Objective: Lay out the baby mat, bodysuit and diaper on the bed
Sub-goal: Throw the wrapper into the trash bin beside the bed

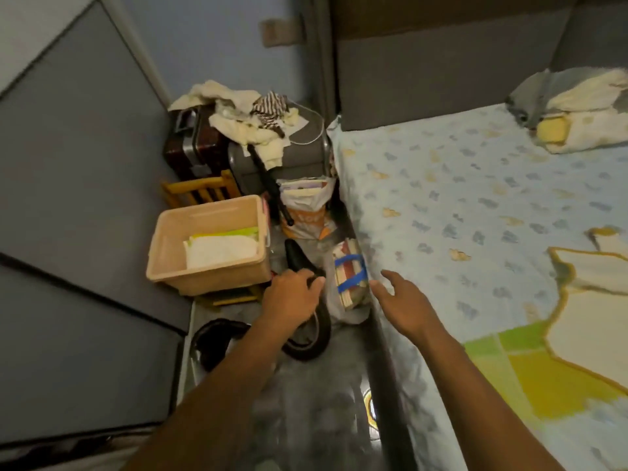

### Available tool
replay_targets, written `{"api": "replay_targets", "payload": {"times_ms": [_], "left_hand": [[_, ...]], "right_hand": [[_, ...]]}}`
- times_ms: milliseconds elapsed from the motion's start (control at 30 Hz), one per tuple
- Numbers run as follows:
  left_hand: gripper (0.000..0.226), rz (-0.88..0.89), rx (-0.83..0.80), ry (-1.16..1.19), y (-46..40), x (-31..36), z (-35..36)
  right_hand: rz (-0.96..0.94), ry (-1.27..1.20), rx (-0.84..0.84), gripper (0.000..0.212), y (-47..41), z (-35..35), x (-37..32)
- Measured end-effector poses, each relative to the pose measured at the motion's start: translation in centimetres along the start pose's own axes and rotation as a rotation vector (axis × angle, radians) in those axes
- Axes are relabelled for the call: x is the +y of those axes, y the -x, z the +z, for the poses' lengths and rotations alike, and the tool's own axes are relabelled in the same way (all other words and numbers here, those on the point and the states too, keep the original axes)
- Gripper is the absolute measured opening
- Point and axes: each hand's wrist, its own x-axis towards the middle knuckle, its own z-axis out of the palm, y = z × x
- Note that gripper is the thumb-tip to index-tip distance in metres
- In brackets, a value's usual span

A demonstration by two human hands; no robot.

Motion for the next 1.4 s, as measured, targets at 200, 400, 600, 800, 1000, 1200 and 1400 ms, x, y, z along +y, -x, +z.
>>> {"api": "replay_targets", "payload": {"times_ms": [200,400,600,800,1000,1200,1400], "left_hand": [[0.045,-0.096,0.057,0.035,-1.9,-13.7,-1.6],[0.038,-0.269,0.125,0.11,-1.8,-26.1,-0.7],[0.046,-0.437,0.056,0.136,-2.1,-36.7,4.0],[0.045,-0.502,-0.01,0.221,-3.9,-45.4,11.8],[0.063,-0.525,0.012,0.29,-7.3,-50.8,16.9],[0.083,-0.494,0.01,0.414,-9.8,-52.6,19.8],[0.095,-0.438,0.051,0.422,-10.5,-53.0,20.7]], "right_hand": [[-0.045,0.058,-0.146,0.056,-3.4,12.5,-4.3],[-0.11,0.08,-0.368,0.047,-6.3,23.7,-6.2],[-0.085,0.06,-0.477,0.046,-8.6,34.3,-4.3],[0.007,0.007,-0.494,0.05,-11.6,43.8,1.3],[0.127,-0.029,-0.347,0.062,-14.5,49.5,6.1],[0.153,-0.123,-0.397,0.068,-15.9,52.5,8.6],[0.093,-0.163,-0.408,0.096,-16.3,53.8,10.3]]}}
